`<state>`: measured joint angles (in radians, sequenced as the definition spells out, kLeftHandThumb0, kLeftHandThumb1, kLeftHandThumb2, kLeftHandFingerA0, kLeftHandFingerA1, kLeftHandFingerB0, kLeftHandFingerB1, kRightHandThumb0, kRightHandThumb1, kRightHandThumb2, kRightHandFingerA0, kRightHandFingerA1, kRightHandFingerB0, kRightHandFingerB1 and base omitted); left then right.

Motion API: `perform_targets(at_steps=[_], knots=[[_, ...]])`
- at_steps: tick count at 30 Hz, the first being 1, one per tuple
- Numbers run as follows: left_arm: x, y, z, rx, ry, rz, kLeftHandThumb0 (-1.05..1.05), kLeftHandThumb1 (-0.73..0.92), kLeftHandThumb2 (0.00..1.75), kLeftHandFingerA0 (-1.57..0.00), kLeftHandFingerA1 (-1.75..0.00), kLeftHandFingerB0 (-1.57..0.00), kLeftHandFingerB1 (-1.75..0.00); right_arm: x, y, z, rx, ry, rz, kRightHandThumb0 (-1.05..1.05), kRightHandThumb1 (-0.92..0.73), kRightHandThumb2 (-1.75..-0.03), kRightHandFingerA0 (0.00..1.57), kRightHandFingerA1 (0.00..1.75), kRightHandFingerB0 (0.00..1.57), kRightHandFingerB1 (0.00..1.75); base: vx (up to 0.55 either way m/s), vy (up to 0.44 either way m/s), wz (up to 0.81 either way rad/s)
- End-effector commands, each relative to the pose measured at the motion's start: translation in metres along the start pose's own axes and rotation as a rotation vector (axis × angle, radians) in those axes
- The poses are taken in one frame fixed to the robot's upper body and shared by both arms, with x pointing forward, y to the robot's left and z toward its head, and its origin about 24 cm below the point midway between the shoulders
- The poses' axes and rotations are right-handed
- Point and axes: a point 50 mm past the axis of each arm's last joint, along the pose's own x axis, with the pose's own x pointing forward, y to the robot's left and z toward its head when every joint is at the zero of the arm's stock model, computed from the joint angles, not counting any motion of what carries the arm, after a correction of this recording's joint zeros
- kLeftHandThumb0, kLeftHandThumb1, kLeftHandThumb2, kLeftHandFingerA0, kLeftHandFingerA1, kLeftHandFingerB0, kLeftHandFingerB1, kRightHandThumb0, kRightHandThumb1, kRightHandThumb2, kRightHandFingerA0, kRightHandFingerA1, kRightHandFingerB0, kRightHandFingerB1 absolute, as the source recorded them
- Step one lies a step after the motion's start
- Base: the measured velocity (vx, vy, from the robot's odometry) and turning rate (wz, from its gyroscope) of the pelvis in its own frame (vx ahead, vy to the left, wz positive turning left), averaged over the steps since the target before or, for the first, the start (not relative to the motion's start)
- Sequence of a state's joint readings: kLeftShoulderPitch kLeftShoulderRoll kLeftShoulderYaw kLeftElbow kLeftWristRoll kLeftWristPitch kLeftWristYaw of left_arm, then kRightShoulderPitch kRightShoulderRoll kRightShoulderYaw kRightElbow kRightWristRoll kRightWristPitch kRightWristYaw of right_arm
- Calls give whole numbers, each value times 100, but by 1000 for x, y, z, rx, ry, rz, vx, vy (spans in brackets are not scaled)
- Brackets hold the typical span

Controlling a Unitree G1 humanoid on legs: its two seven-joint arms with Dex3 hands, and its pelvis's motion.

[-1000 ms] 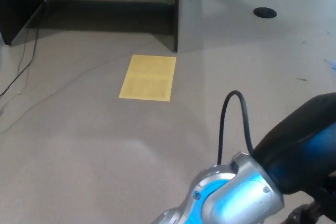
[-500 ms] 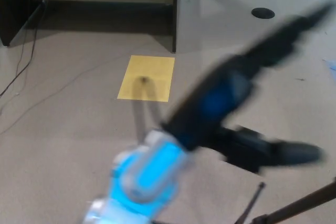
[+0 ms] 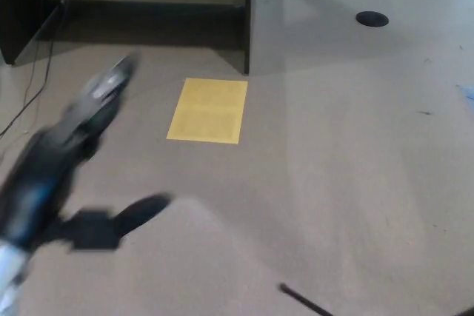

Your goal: There is a tripod standing in front of the robot and the robot extends its left arm to grab it. It lifts the tripod and passes it to a person.

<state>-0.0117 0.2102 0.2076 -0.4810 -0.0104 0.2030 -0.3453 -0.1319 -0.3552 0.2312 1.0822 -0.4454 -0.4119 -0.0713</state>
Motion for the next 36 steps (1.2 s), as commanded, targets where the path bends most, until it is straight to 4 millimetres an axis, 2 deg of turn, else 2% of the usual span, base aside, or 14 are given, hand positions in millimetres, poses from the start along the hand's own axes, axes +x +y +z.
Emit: perform_targets(at_steps=[1, 5, 7, 15, 22, 23, 24, 25, 26, 28, 31, 34, 35, 36], knots=[[-32, 7, -37, 7, 92, 4, -66, 41, 75, 0, -16, 0, 0, -1, 2, -5, 45, 32, 26, -38, -70, -61, 67, 43, 48, 36, 0, 0, 0], [-57, 7, -74, -14, 206, 46, -57, 36, 69, -1, -21, 0, -1, -3, 4, -7, 35, 39, 32, -37, -70, -61, 65, 42, 48, 36, 0, 0, 0], [-77, 8, -105, -14, 330, 67, -58, 36, 68, 0, -15, 0, 0, -3, 3, -8, 35, 46, 38, -38, -70, -61, 68, 43, 48, 36, 0, 0, 0], [-129, 14, -167, -36, 604, 103, -51, 32, 64, 0, -9, 0, -2, -2, 6, -7, 22, 43, 49, -38, -70, -62, 66, 42, 48, 36, 0, 0, 0], [-159, 12, -199, 5, 783, 145, -49, 32, 71, 0, -30, 0, -16, -5, 14, -9, 21, 55, 70, -37, -71, -61, 66, 42, 47, 35, 0, 0, 0], [-157, 12, -199, -14, 779, 149, -45, 31, 69, 0, -28, 0, -17, -5, 14, -9, 15, 55, 67, -38, -71, -61, 66, 42, 48, 36, 0, 0, 0], [-155, 13, -199, -20, 774, 150, -41, 44, 55, -2, -30, 0, -16, -4, 13, -9, 13, 55, 66, -38, -71, -61, 64, 41, 48, 36, 0, 0, 0], [-152, 13, -199, -17, 771, 149, -41, 44, 55, -2, -30, 0, -16, -4, 12, -9, 13, 56, 65, -38, -71, -61, 64, 41, 48, 36, 0, 0, 0], [-153, 12, -200, -16, 772, 148, -48, 31, 70, -1, -31, 0, -16, -5, 13, -11, 13, 59, 67, -38, -70, -61, 64, 42, 48, 36, 0, 0, 0], [-153, 13, -203, -18, 781, 144, -48, 32, 71, -2, -36, 0, -20, -5, 12, -11, 21, 64, 64, -39, -70, -62, 65, 42, 49, 36, 0, 0, 0], [-159, 15, -205, 4, 806, 135, -53, 34, 69, -5, -41, -5, -19, -8, 17, -13, 26, 68, 73, -38, -70, -61, 66, 42, 48, 36, 0, 0, 0], [-166, 15, -208, -9, 829, 127, -51, 46, 54, -11, -33, -5, -25, -11, 22, -17, 18, 79, 78, -38, -70, -62, 67, 42, 49, 36, 0, 0, 0], [-165, 15, -209, -12, 839, 124, -62, 39, 70, -11, -42, -6, -24, -11, 21, -17, 18, 82, 79, -38, -70, -61, 66, 42, 48, 36, 0, 0, 0], [-164, 15, -210, -13, 848, 122, -62, 39, 70, -11, -42, -6, -24, -10, 20, -17, 20, 85, 81, -38, -70, -61, 66, 42, 48, 36, 0, 0, 0]])
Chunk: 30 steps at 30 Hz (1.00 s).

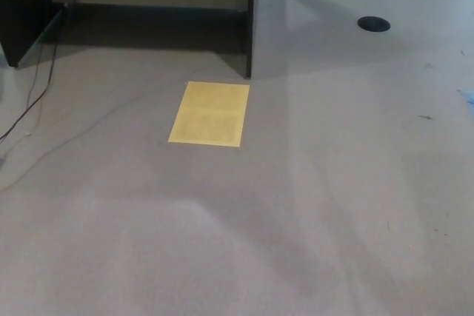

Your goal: There is a tripod standing in front of the robot and the robot extends its left arm to grab it. It lifts the tripod and passes it to a person.

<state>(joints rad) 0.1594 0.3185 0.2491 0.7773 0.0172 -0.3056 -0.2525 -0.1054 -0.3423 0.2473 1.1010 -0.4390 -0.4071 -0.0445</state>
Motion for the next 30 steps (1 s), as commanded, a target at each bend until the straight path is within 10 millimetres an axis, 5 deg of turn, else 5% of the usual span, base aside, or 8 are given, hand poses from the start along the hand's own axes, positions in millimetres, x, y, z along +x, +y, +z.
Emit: perform_targets(at_steps=[1, 2, 4, 12, 13, 15, 28, 30], knots=[[1, 12, 6, 72, -62, 40, -62, 39, 70, -11, -42, -6, -24, -3, 3, -9, 8, 52, 11, -38, -70, -61, 66, 42, 48, 36, 0, 0, 0], [1, 12, 6, 75, -58, 38, -33, 24, 84, -1, -48, 0, -49, -2, 2, -9, -6, 59, 18, -38, -71, -61, 64, 41, 48, 35, 0, 0, 0], [3, 12, 7, 70, -58, 34, -63, 39, 73, -20, -45, -5, -31, -1, -2, -8, -4, 60, 12, -38, -71, -61, 64, 41, 48, 35, 0, 0, 0], [3, 9, 2, 111, -13, -38, -65, 46, 55, -36, -36, -32, -32, -5, 1, -11, 4, 43, 4, -37, -70, -61, 66, 42, 48, 36, 0, 0, 0], [3, 8, 1, 112, -8, -45, -67, 40, 78, -35, -47, -29, -41, -6, 1, -12, 3, 44, 1, -37, -70, -61, 67, 42, 48, 36, 0, 0, 0], [4, 7, 1, 118, -8, -65, -66, 46, 55, -40, -37, -42, -34, -7, 1, -13, -2, 54, 0, -37, -70, -61, 64, 41, 47, 35, 0, 0, 0], [0, 2, -7, 144, 23, -95, -68, 40, 75, -34, -46, -41, -46, -12, 7, -20, 23, 72, 11, -37, -70, -61, 66, 42, 46, 35, 0, 0, 0], [0, 2, -10, 149, 39, -91, -64, 48, 55, -33, -37, -47, -36, -13, 9, -22, 17, 81, 13, -37, -70, -61, 66, 42, 46, 35, 0, 0, 0]])
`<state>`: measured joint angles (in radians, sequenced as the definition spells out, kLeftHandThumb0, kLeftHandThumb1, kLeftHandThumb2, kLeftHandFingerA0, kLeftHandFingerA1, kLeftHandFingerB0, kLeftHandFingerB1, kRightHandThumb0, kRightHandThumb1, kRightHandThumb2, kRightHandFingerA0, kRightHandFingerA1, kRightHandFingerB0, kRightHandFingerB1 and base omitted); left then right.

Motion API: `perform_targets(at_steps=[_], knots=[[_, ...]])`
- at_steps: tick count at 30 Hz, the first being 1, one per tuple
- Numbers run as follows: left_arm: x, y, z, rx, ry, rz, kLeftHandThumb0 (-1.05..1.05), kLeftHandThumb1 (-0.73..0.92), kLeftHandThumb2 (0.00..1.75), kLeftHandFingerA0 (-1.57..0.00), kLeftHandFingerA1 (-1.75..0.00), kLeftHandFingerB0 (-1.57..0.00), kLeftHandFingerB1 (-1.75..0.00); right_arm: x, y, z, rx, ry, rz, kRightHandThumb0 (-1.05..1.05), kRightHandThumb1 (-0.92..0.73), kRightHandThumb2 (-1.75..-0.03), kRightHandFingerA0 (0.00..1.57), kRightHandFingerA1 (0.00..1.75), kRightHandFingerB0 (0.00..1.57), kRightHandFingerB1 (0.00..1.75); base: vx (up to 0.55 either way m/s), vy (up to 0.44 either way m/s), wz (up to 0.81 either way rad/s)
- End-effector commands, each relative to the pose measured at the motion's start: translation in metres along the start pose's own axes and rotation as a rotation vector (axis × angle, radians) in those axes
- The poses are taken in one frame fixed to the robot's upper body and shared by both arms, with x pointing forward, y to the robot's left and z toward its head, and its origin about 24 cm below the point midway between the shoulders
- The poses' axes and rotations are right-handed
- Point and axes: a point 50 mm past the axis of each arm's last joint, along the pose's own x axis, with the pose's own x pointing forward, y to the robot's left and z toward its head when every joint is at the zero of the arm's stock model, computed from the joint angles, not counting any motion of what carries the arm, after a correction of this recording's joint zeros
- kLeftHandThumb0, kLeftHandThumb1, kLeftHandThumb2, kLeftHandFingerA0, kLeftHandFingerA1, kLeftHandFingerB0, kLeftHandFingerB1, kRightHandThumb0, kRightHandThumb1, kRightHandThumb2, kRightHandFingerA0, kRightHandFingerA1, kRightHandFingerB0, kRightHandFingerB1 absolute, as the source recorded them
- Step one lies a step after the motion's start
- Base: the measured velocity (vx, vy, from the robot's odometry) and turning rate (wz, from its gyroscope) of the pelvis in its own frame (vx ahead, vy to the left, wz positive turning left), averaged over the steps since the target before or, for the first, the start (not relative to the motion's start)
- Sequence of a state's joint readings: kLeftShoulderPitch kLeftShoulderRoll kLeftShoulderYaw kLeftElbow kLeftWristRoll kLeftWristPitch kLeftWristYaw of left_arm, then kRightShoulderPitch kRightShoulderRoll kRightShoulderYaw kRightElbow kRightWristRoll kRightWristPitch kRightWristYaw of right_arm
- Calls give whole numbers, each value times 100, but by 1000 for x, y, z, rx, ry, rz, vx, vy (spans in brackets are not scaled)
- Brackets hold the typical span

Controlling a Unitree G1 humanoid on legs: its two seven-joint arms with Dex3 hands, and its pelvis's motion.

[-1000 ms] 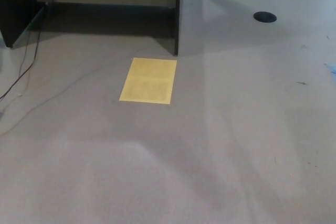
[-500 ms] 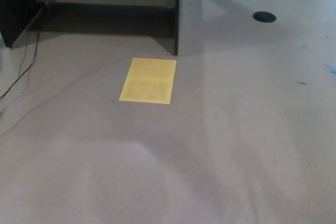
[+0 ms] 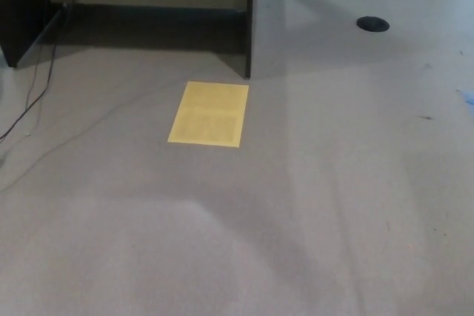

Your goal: There is a tripod standing in front of the robot and the robot extends its left arm to grab it. It lifts the tripod and passes it to a person.

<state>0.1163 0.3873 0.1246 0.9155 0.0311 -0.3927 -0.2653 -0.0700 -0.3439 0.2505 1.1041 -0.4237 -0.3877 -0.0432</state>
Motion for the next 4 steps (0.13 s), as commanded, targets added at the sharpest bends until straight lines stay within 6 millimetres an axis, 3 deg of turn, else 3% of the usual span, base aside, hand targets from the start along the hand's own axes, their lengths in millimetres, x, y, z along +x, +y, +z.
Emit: perform_targets(at_steps=[1, 2, 4], knots=[[-4, 2, -4, 41, 10, -1, -65, 49, 56, -32, -37, -45, -35, -6, 0, -11, 7, 32, -5, -37, -70, -61, 64, 41, 45, 35, 0, 0, 0], [-2, 0, -5, 28, 19, -2, -65, 41, 74, -24, -45, -35, -44, -6, -2, -12, 12, 37, -8, -37, -71, -61, 62, 40, 45, 35, 0, 0, 0], [-2, 0, -5, 28, 28, -2, -63, 41, 74, -22, -44, -31, -42, -6, -2, -12, 14, 37, -7, -37, -71, -61, 61, 40, 45, 35, 0, 0, 0]])
